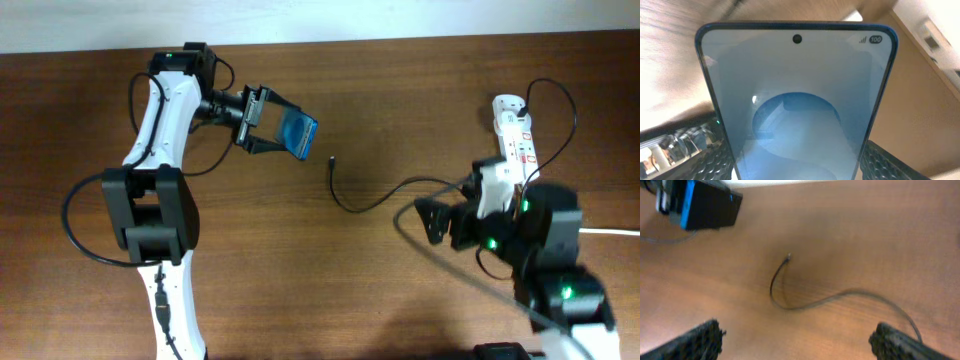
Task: Plug charger to phone and switch on socket
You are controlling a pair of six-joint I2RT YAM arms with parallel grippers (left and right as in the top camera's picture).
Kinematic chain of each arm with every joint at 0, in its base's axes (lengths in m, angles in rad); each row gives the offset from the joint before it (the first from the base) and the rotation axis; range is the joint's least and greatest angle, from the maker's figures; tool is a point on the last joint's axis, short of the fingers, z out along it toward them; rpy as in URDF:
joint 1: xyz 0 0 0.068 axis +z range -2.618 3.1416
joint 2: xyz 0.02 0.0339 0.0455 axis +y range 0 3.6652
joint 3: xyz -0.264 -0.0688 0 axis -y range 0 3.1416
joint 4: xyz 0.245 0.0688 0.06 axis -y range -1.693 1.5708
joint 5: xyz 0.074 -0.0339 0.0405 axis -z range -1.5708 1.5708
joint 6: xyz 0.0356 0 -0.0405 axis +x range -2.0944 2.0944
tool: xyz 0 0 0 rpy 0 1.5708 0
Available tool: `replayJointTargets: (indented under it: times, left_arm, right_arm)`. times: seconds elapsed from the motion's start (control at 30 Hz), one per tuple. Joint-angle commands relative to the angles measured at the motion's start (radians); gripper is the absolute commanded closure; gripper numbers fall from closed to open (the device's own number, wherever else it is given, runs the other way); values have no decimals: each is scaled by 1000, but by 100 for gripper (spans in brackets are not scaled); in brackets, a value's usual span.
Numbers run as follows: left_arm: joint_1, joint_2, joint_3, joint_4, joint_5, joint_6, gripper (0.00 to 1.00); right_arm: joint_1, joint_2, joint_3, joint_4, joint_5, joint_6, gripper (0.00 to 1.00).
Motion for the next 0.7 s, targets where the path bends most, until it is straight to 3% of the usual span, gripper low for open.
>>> replayJointTargets:
  times: [0.0,0.13,0.23,0.4,0.53,0.67]
  left_arm:
    - [32,-6,27,-3,-147,18,100]
    - [70,-6,27,-6,-177,24,100]
    - [87,-6,27,-10,-177,24,100]
    - [113,-6,27,-13,-177,24,100]
    - [143,-6,27,-13,-177,24,100]
    - [158,-6,27,-14,-173,48,100]
  right_arm:
    - [5,165,235,-185,-27,3,2]
    - [5,389,515,-480,-27,0,2]
    - [5,514,665,-592,-14,0,2]
    - [5,607,694,-514,-8,5,2]
    - [12,657,694,-438,-163,23,1]
    - [94,748,694,-347,-113,197,15]
